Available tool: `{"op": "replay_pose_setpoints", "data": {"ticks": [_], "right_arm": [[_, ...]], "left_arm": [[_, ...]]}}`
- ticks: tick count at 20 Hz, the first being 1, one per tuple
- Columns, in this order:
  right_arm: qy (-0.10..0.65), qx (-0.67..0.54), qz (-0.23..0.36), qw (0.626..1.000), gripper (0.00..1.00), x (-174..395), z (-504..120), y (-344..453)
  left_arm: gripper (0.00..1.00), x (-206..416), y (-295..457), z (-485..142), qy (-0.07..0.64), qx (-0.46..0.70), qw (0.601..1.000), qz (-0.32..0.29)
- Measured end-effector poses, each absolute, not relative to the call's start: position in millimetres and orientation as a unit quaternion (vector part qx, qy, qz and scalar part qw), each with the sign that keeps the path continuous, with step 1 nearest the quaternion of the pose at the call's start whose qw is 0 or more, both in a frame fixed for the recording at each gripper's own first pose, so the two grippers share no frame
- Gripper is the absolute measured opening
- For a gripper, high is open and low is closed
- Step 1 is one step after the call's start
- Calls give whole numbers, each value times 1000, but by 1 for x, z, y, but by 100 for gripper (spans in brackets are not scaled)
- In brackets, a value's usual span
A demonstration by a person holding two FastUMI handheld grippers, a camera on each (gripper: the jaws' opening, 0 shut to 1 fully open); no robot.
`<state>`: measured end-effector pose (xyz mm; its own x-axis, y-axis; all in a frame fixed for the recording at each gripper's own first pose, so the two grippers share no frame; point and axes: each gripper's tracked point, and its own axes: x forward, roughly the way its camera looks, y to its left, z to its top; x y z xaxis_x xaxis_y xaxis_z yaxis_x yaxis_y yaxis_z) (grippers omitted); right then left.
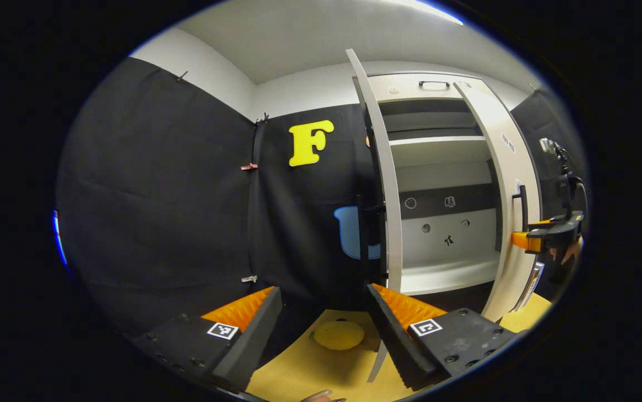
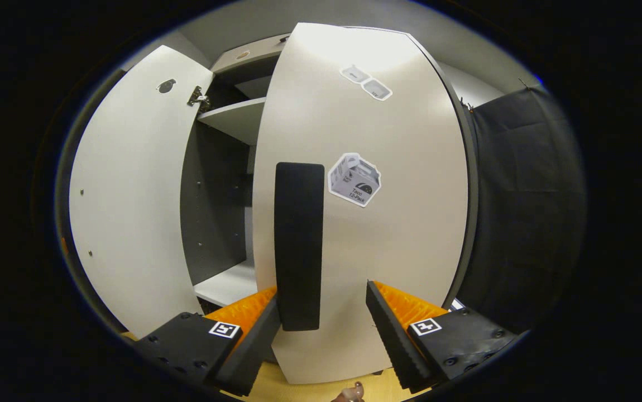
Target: Grasp the bottle in the cabinet with the left hand and place it on the coaster, then close the right door with the right hand and the left door with the left hand.
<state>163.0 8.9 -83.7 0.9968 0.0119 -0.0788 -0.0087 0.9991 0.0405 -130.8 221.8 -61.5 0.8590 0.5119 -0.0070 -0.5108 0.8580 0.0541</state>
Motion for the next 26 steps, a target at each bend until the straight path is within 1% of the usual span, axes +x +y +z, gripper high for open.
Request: {"op": "replay_pose_setpoints", "data": {"ticks": [5, 9, 10, 12, 15, 17, 21, 25, 26], "right_arm": [[28, -5, -36, 999, 94, 189, -85, 16], [31, -13, -36, 999, 95, 186, -85, 17], [38, -4, -33, 999, 94, 180, -87, 17], [39, 13, -31, 999, 98, 166, -85, 16], [38, 15, -44, 998, 98, 134, -82, 5], [43, 19, -45, 998, 98, 117, -81, 3], [36, 16, -50, 998, 98, 90, -74, 3], [34, -7, -50, 998, 97, 79, -70, 0], [33, -11, -46, 998, 97, 80, -68, 0]], "left_arm": [[95, -101, 223, -55, -1, 23, 977, 213], [96, -86, 230, -59, 2, 26, 979, 200], [96, -83, 230, -59, -1, 21, 981, 195], [96, -79, 232, -60, -3, 17, 981, 191], [95, -75, 230, -60, -11, 7, 984, 179], [92, -74, 230, -61, -14, -3, 985, 170], [92, -66, 226, -60, -16, -6, 990, 139], [90, -58, 189, -61, -20, -13, 995, 100], [92, -54, 182, -61, -21, -17, 995, 93]]}}
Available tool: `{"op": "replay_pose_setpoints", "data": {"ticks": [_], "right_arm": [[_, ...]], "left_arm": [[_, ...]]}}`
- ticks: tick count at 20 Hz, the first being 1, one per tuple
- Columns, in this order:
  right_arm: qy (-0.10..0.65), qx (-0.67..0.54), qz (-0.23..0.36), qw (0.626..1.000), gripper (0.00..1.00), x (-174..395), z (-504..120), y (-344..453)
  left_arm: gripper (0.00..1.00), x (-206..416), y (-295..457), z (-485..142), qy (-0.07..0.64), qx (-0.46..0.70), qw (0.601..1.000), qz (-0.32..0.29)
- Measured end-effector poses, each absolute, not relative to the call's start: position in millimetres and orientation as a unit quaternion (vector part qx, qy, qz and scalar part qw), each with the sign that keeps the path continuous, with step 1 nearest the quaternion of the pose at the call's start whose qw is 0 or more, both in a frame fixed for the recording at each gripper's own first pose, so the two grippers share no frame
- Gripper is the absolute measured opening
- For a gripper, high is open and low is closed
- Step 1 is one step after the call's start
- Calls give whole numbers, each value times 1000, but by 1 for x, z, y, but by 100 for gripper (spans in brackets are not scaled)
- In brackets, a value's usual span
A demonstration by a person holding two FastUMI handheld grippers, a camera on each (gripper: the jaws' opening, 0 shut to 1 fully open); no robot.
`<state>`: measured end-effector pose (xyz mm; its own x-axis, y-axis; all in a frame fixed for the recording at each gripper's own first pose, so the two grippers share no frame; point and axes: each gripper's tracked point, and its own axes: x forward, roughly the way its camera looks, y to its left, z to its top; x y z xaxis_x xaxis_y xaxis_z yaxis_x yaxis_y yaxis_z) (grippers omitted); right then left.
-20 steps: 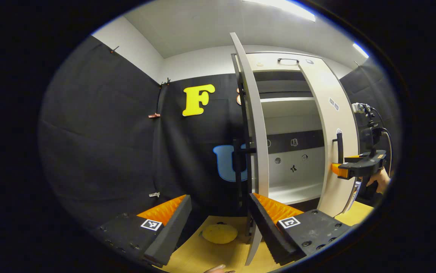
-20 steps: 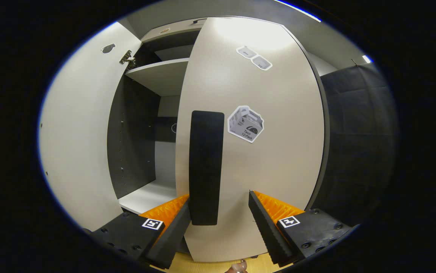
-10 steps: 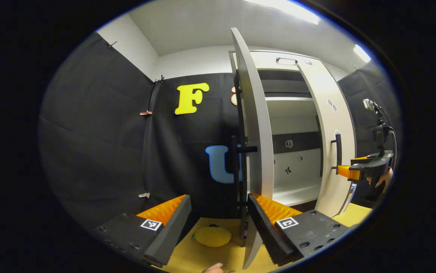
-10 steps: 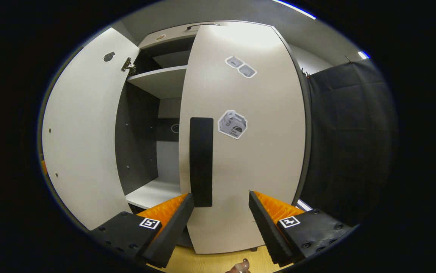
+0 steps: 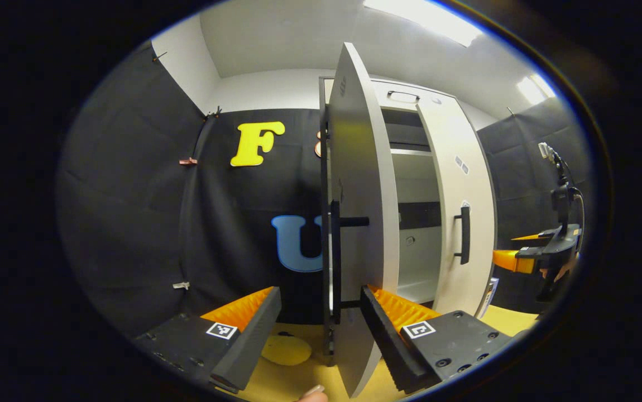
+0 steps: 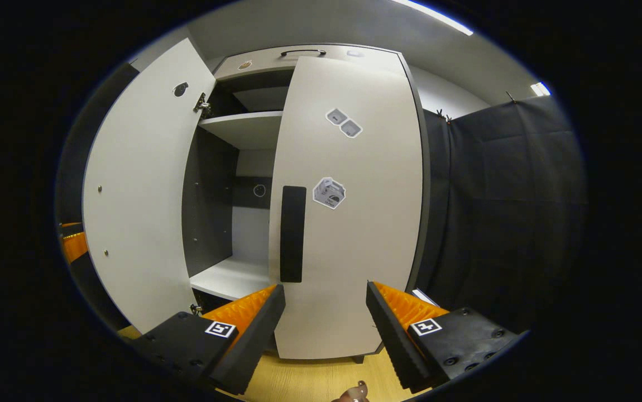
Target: Grasp the bottle in the cabinet with the left hand and place it on the coaster, then close the right door with the right hand and the left door with the left hand.
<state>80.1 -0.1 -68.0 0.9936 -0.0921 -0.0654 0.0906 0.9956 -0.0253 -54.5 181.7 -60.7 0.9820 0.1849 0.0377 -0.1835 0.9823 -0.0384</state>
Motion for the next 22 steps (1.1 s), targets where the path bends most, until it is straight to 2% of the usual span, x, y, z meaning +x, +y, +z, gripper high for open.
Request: {"op": "replay_pose_setpoints", "data": {"ticks": [10, 17, 22], "right_arm": [[22, -7, 12, 1000, 97, 106, -56, -13], [25, 8, 32, 999, 97, 109, -55, -32], [20, -8, 31, 999, 97, 97, -52, -43]], "left_arm": [[92, -17, 112, -60, -22, -30, 996, 81], [90, 16, 73, -66, -19, -49, 996, 68], [94, 36, 50, -63, -16, -32, 998, 60]]}}
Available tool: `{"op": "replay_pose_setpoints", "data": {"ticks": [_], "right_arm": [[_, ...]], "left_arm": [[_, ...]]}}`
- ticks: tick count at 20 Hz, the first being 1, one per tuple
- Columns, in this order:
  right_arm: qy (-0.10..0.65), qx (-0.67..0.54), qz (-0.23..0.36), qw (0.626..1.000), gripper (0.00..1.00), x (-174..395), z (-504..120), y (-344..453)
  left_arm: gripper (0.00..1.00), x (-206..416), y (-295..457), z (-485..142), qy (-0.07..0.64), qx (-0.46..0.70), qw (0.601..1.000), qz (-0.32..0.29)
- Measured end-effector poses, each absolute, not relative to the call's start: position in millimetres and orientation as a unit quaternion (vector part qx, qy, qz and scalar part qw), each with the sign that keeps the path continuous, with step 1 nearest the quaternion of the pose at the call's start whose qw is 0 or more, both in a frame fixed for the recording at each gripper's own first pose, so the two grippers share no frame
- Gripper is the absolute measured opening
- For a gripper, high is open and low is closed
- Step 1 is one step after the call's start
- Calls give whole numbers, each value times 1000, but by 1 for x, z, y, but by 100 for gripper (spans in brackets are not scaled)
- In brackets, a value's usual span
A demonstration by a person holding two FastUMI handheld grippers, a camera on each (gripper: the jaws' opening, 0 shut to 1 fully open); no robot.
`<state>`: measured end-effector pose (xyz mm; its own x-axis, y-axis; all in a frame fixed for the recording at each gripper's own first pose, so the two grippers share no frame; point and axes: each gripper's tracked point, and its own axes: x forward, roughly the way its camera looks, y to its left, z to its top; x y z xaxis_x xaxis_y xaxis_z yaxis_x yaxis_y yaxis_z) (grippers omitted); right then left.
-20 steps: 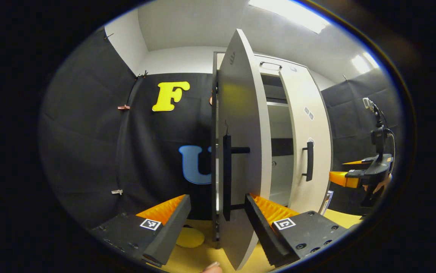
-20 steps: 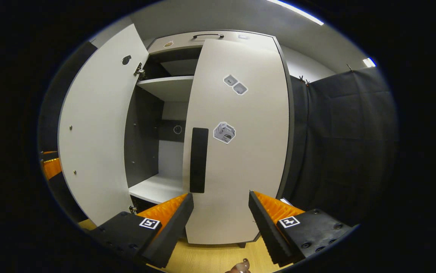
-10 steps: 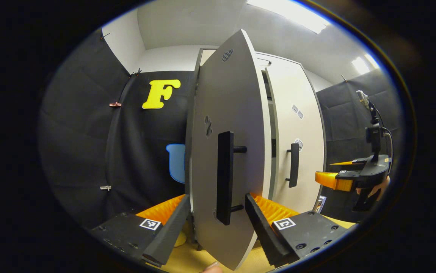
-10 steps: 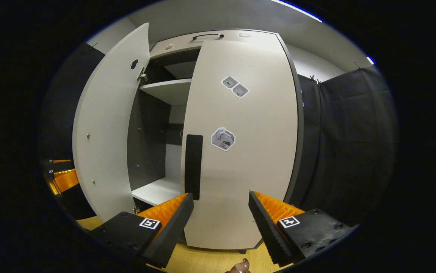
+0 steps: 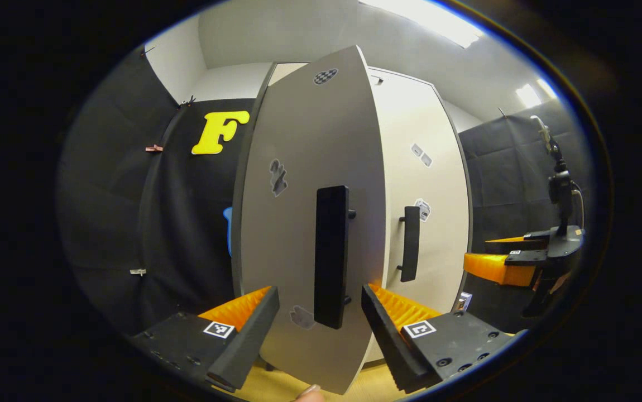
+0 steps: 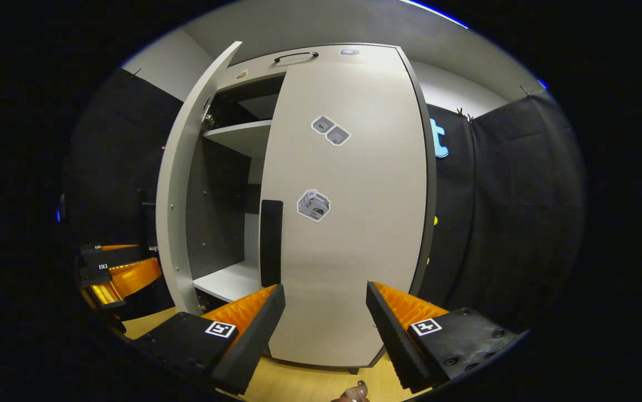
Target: Grasp the bottle in the cabinet with the left hand and place it on the coaster, then close the right door with the right hand and the left door with the left hand.
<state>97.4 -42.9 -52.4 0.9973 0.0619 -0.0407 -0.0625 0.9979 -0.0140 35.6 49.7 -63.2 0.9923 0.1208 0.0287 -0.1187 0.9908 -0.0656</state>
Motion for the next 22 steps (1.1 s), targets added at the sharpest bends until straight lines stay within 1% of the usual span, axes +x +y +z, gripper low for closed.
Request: {"op": "replay_pose_setpoints", "data": {"ticks": [7, 13, 20, 22], "right_arm": [[1, -8, 48, 999, 97, 84, -41, -35], [-2, -6, 53, 999, 98, 74, -39, -25], [0, -12, 17, 1000, 97, 76, -40, -41], [1, -8, 23, 1000, 98, 77, -41, -38]], "left_arm": [[94, 27, 51, -52, -13, -9, 997, 74], [94, 28, 38, -57, -2, -7, 998, 57], [94, 35, 16, -54, -8, 0, 999, 39], [94, 37, 13, -55, -9, -5, 999, 34]]}}
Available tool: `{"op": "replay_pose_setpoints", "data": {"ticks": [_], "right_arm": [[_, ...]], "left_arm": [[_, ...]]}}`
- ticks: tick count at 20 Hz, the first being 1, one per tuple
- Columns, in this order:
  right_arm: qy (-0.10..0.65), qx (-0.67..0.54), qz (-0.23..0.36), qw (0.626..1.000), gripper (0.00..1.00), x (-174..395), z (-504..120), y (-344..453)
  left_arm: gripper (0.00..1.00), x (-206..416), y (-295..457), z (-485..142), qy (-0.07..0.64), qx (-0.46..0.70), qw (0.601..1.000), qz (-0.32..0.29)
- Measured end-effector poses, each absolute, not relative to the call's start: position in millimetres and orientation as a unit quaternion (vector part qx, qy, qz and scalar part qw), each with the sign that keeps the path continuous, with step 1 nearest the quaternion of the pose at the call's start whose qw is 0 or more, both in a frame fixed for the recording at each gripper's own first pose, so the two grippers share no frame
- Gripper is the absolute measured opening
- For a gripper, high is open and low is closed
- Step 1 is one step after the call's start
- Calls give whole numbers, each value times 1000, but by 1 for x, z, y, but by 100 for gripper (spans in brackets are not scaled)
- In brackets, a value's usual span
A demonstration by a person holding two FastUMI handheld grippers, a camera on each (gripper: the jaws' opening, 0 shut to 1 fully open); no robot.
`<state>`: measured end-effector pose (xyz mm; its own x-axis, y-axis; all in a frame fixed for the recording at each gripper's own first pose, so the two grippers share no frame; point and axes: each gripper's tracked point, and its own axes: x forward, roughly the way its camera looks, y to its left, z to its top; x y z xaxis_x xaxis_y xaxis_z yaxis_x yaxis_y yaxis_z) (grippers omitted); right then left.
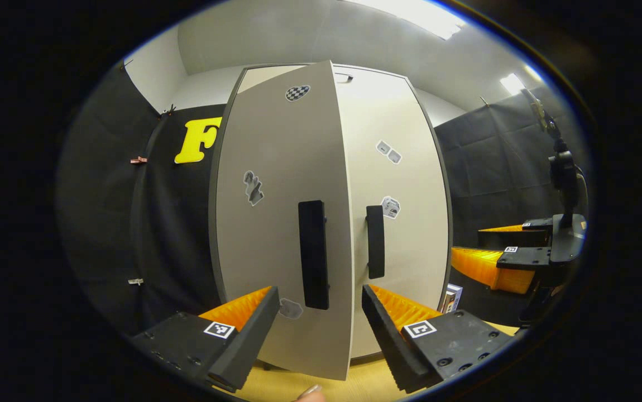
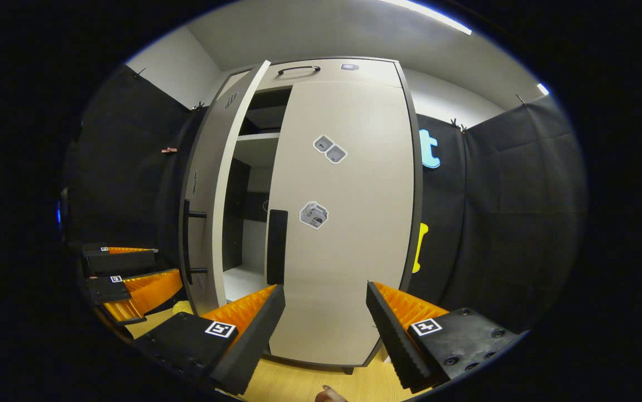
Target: Grasp the bottle in the cabinet with the left hand and place it on the coaster, then close the right door with the right hand and the left door with the left hand.
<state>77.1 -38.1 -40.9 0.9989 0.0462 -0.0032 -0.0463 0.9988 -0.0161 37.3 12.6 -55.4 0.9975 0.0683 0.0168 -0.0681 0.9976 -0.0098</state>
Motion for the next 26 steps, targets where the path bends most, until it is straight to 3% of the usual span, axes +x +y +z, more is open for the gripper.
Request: {"op": "replay_pose_setpoints", "data": {"ticks": [26], "right_arm": [[-1, 3, 56, 998, 98, 100, -45, -28]], "left_arm": [[94, 64, 12, -66, 1, 10, 999, 44]]}}
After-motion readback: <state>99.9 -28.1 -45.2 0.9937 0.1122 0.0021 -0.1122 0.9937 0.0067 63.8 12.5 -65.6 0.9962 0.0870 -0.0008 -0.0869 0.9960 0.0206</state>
